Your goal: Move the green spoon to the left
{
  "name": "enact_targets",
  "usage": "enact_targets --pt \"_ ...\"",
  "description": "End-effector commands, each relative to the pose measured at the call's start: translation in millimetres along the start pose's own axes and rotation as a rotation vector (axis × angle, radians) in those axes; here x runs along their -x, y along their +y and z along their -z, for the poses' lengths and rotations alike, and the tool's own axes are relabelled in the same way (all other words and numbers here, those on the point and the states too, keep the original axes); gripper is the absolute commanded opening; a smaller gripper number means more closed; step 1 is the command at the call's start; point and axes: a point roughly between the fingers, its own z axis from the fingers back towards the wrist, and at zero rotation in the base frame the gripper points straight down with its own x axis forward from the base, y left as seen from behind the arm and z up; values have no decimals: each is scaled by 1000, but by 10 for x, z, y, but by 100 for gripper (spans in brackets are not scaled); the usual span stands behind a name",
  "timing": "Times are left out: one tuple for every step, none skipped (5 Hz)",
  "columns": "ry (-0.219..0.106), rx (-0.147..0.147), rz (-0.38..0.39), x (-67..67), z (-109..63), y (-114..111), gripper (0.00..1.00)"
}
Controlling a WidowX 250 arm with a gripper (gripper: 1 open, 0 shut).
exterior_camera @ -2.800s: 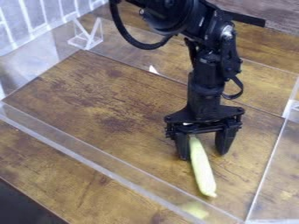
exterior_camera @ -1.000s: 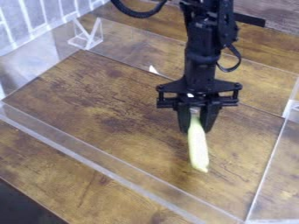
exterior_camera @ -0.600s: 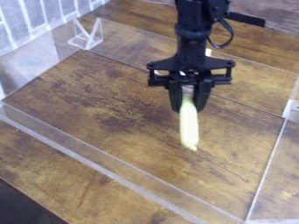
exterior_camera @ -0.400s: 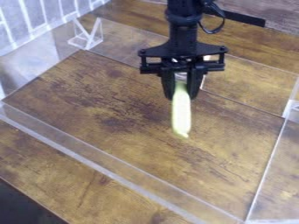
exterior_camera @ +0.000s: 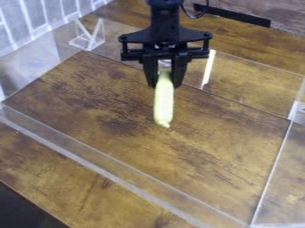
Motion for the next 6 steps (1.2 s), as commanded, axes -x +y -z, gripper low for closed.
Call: enact_targets --pt "-88 35 -19 -97 -275 56 0" --pt "-99 18 -25 -123 -255 95 0" --pt "-106 7 -32 -138 -231 98 0" --pt "-111 -4 -38 -152 -212 99 0" --pt "-115 -15 -42 -164 -191 95 0" --pt "-123 -28 -43 -175 -174 111 0"
